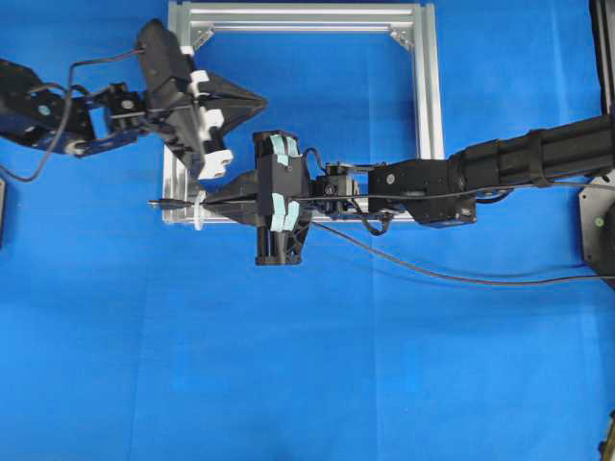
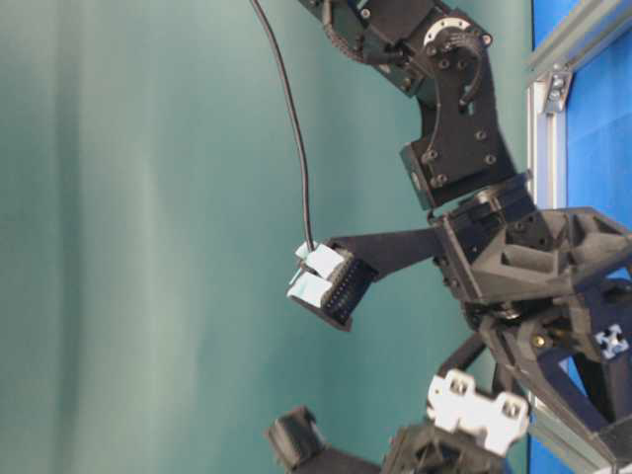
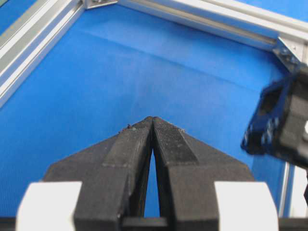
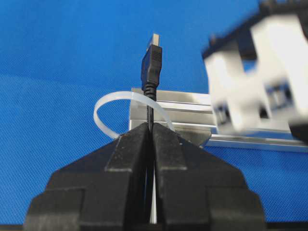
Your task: Insert the wire through the string loop located on the left side.
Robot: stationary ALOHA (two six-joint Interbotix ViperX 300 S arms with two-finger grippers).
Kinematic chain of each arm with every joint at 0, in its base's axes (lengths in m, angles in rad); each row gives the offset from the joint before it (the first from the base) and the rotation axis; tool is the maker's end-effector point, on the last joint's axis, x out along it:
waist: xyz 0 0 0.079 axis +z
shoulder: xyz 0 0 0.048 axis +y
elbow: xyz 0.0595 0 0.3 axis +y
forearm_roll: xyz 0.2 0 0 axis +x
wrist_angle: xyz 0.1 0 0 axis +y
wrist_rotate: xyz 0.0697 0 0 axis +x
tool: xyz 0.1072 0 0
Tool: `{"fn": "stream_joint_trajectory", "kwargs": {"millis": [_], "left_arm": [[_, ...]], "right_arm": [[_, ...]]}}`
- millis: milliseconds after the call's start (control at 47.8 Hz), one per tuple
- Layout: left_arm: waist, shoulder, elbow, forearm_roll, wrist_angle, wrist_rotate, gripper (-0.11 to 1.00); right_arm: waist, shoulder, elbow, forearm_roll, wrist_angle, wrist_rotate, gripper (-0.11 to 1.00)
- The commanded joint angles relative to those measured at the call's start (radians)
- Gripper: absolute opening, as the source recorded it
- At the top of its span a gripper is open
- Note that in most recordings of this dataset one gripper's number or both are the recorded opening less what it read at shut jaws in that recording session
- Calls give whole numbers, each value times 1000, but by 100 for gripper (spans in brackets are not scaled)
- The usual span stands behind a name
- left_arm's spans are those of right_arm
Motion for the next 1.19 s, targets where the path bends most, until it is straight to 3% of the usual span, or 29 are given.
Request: {"fn": "stream_joint_trajectory", "kwargs": {"millis": [0, 398, 711, 900, 1172], "left_arm": [[12, -61, 35, 3, -14, 0, 0], [17, -255, 255, 3, -17, 0, 0], [8, -367, 336, 11, -9, -2, 0], [-77, -414, 344, 25, 29, -2, 0], [-276, -514, 368, 25, 91, -2, 0]], "right_arm": [[2, -18, -18, -2, -5, 2, 0], [3, -20, -14, -2, 0, 2, 0], [2, -18, -14, -2, 6, 2, 0], [2, -20, -14, -2, 6, 2, 0], [2, -20, -12, -2, 6, 2, 0]]}}
